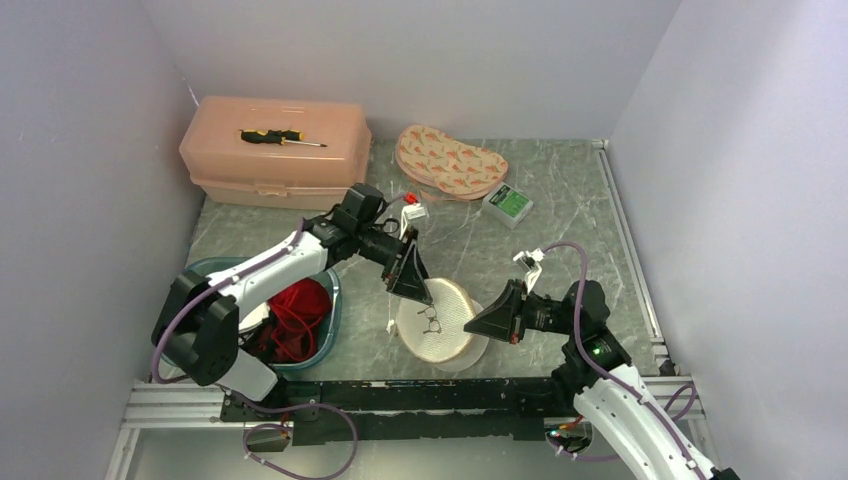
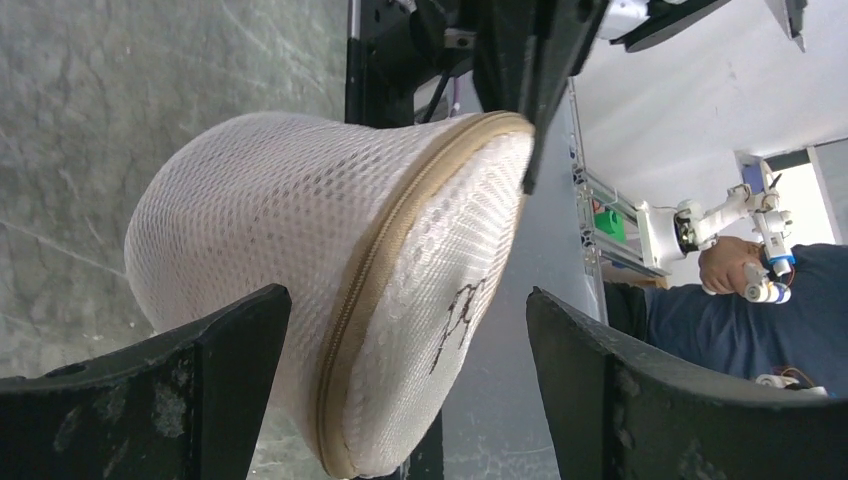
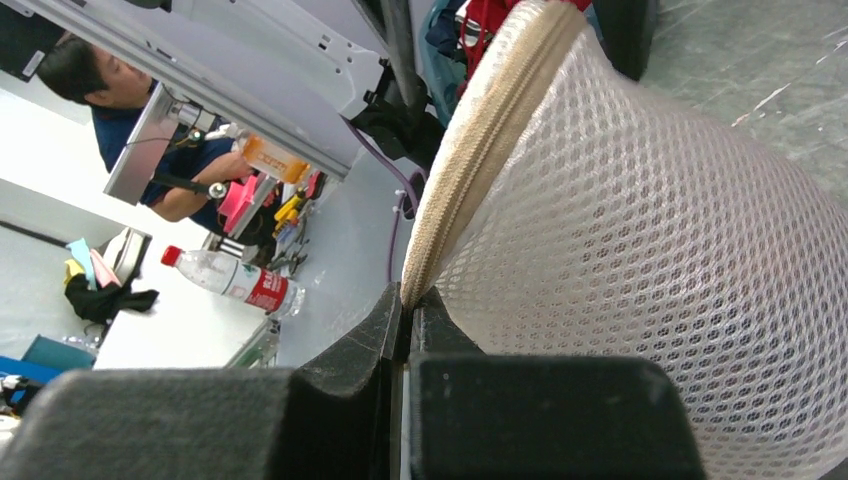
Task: Unzip the laundry bag and remove the bra
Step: Adjust the laundry bag at the center of the board.
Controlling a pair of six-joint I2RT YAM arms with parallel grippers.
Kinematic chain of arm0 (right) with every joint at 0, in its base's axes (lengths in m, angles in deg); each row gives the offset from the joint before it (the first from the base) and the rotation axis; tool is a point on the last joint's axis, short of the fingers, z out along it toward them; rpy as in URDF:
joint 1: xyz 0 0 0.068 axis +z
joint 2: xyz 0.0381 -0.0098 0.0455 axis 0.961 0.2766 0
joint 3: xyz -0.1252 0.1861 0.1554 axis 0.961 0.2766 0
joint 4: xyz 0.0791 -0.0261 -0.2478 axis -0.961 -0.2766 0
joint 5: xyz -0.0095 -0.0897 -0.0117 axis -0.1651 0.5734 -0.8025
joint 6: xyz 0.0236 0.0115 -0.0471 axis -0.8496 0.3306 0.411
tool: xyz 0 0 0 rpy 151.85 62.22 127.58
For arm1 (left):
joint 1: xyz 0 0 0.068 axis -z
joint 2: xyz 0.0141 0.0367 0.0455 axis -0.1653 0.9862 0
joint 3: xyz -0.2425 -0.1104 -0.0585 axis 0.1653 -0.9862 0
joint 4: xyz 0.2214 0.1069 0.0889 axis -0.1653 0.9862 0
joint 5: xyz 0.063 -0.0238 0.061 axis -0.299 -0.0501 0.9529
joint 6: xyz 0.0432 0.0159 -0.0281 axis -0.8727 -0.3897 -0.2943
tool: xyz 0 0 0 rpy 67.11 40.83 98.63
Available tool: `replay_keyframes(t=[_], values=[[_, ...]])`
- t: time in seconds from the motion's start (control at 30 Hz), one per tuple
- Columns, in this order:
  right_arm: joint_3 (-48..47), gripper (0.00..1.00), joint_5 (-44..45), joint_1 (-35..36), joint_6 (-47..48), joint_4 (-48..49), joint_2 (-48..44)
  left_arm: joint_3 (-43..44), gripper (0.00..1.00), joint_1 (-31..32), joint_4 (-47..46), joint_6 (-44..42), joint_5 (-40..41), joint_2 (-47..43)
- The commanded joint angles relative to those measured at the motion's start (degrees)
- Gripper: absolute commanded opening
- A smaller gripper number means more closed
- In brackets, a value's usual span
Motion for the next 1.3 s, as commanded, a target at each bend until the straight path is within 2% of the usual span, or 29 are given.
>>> replay_keyframes(t=[0.0,0.07,0.3,0.4,0.47,0.5,0.57,0.6,0.67,0.7,0.73,0.8,0.9,1.03,1.13,1.2,1.27], values=[[-1.42,0.00,-1.90,-0.02,-0.09,6.54,0.53,1.45,0.92,1.67,2.56,-2.58,2.30,1.16],[-1.71,0.00,-1.73,-0.04,0.10,6.33,0.59,1.22,0.82,1.93,1.69,-2.07,1.24,1.24],[-2.38,0.00,-0.64,-0.03,0.49,5.79,0.97,-0.20,0.26,2.03,-2.08,1.71,-0.06,0.45],[-3.45,0.00,0.32,0.01,1.17,4.57,1.46,-2.77,0.04,2.04,-7.95,6.52,0.05,-0.81],[-4.48,0.00,2.21,0.01,2.08,2.09,1.70,-4.70,0.03,2.00,-12.41,10.55,2.28,-2.54],[-5.20,0.05,3.91,-0.03,2.72,0.41,1.73,-5.74,0.03,2.01,-14.57,12.76,4.35,-3.59],[-7.45,0.46,8.58,0.02,4.83,-4.62,1.82,-8.02,0.03,1.98,-19.67,17.99,10.30,-6.10],[-8.82,0.61,11.92,0.01,5.27,-7.69,1.59,-9.22,0.03,1.94,-22.13,21.15,13.25,-7.31],[-11.63,0.83,19.16,-0.06,5.22,-10.91,0.87,-12.23,0.03,1.93,-29.70,28.81,19.32,-9.56],[-13.22,0.91,22.67,-0.04,5.34,-12.55,0.50,-14.06,0.03,1.95,-33.77,33.38,22.41,-10.79],[-14.75,0.94,26.49,-0.11,5.53,-14.42,0.24,-15.74,0.03,1.96,-38.11,37.60,26.69,-11.82],[-17.09,0.99,34.55,-0.07,6.38,-16.92,-0.37,-19.20,0.03,1.95,-43.38,44.92,34.19,-13.83],[-18.04,1.00,40.25,-0.05,6.57,-17.72,-1.21,-22.22,0.03,2.03,-45.20,54.84,45.70,-16.46],[-18.18,0.99,41.11,0.03,6.33,-18.92,0.20,-25.12,0.03,2.99,-42.33,64.00,58.59,-19.67],[-15.90,0.97,40.78,-0.03,5.36,-18.20,0.17,-26.28,0.03,5.59,-37.52,66.56,69.43,-22.16],[-13.25,0.93,39.52,0.03,4.04,-16.24,-0.54,-26.88,0.03,7.45,-34.83,68.70,76.89,-23.09],[-10.49,0.87,37.62,0.05,3.27,-14.14,-0.50,-27.69,0.03,8.85,-34.13,70.67,80.68,-22.97]])
